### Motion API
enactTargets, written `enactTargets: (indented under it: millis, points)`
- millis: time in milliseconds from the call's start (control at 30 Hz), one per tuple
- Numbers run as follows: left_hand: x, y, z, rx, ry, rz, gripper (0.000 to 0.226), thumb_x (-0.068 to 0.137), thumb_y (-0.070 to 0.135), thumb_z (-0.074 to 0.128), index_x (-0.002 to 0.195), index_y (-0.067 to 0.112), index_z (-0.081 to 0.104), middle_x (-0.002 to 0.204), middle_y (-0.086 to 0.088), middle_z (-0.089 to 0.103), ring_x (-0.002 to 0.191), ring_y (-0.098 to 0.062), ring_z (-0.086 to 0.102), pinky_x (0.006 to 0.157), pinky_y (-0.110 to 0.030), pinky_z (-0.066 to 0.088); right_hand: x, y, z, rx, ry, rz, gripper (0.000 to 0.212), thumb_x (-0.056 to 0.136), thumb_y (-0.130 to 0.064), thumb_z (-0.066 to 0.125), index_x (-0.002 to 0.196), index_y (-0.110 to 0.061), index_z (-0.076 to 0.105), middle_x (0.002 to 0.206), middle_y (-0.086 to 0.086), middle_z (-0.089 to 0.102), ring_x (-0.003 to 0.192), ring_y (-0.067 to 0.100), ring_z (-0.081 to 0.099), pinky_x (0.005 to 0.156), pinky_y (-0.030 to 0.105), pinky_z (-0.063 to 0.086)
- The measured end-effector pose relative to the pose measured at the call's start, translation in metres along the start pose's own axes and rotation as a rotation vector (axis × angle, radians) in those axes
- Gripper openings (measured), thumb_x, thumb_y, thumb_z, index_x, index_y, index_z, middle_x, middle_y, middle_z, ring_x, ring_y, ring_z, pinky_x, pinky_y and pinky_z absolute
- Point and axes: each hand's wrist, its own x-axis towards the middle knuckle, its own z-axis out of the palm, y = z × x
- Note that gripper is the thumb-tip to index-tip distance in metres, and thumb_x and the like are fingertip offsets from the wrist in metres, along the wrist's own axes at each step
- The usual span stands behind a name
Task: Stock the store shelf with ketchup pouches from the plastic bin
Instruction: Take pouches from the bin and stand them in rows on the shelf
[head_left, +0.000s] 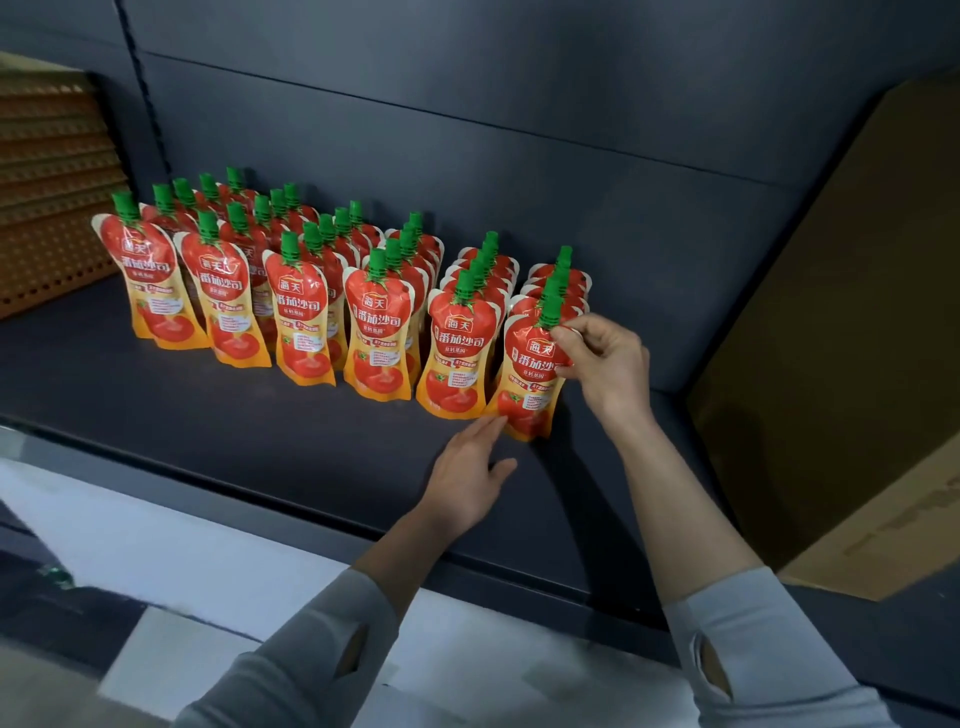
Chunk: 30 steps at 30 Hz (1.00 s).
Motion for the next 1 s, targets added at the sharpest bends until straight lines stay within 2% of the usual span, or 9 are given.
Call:
enactTargets:
  millis: [133, 367, 667, 733, 867, 933, 1000]
  points:
    - [0.006, 0.0, 0.003, 0.074, -0.01, -0.009, 0.063, 0.096, 0.025, 0.056, 0.151, 0.015, 0.026, 0.157, -0.003, 0.029, 0.145, -0.019, 0.023, 0.118, -0.033, 0.023, 0.009, 0.004, -0.001, -0.045, -0.025, -0.01, 0.019, 0.096, -0.029, 0.065, 0.105, -0.013, 0.07, 0.116, 0.001, 0.072, 0.105, 0.012, 0.069, 0.073, 0.027, 0.062]
    - [0.01, -0.001, 0.007, 0.132, 0.01, 0.021, 0.064, 0.096, 0.027, 0.055, 0.151, 0.016, 0.024, 0.158, -0.002, 0.026, 0.145, -0.018, 0.021, 0.115, -0.027, 0.019, 0.018, 0.006, -0.006, -0.134, -0.065, -0.051, 0.016, 0.096, -0.031, 0.064, 0.103, -0.017, 0.069, 0.114, 0.001, 0.071, 0.1, 0.013, 0.07, 0.065, 0.022, 0.06]
    - [0.009, -0.003, 0.008, 0.167, 0.015, 0.041, 0.065, 0.095, 0.028, 0.056, 0.151, 0.016, 0.025, 0.157, -0.002, 0.027, 0.145, -0.018, 0.022, 0.115, -0.028, 0.02, 0.018, 0.003, -0.009, -0.093, -0.098, -0.016, 0.015, 0.096, -0.03, 0.064, 0.103, -0.017, 0.068, 0.112, -0.001, 0.072, 0.1, 0.013, 0.071, 0.061, 0.018, 0.058]
    - [0.009, -0.003, 0.008, 0.174, 0.013, 0.045, 0.065, 0.096, 0.028, 0.056, 0.151, 0.015, 0.025, 0.157, -0.001, 0.027, 0.145, -0.018, 0.022, 0.115, -0.027, 0.019, 0.019, 0.006, -0.008, -0.124, -0.084, -0.028, 0.018, 0.096, -0.031, 0.064, 0.105, -0.017, 0.069, 0.113, -0.001, 0.072, 0.1, 0.012, 0.071, 0.065, 0.02, 0.06]
    - [0.01, -0.003, 0.005, 0.174, -0.001, 0.05, 0.065, 0.095, 0.026, 0.056, 0.151, 0.014, 0.026, 0.157, -0.001, 0.028, 0.144, -0.019, 0.023, 0.115, -0.028, 0.02, 0.018, 0.015, -0.009, -0.245, -0.004, -0.091, 0.025, 0.094, -0.039, 0.064, 0.108, -0.02, 0.071, 0.112, -0.006, 0.073, 0.101, 0.01, 0.07, 0.081, 0.039, 0.062]
    - [0.01, -0.002, 0.004, 0.175, -0.008, 0.049, 0.065, 0.095, 0.026, 0.057, 0.151, 0.013, 0.026, 0.157, -0.002, 0.029, 0.144, -0.02, 0.024, 0.115, -0.028, 0.02, 0.017, 0.016, -0.009, -0.243, 0.003, -0.098, 0.023, 0.095, -0.037, 0.064, 0.107, -0.019, 0.072, 0.11, -0.006, 0.073, 0.099, 0.009, 0.07, 0.082, 0.04, 0.062]
    - [0.011, -0.002, 0.004, 0.184, -0.011, 0.051, 0.065, 0.095, 0.025, 0.057, 0.151, 0.013, 0.027, 0.156, -0.002, 0.029, 0.144, -0.02, 0.025, 0.115, -0.028, 0.02, 0.017, 0.015, -0.009, -0.201, -0.015, -0.085, 0.021, 0.096, -0.032, 0.064, 0.108, -0.016, 0.071, 0.109, -0.005, 0.072, 0.097, 0.007, 0.07, 0.079, 0.035, 0.063]
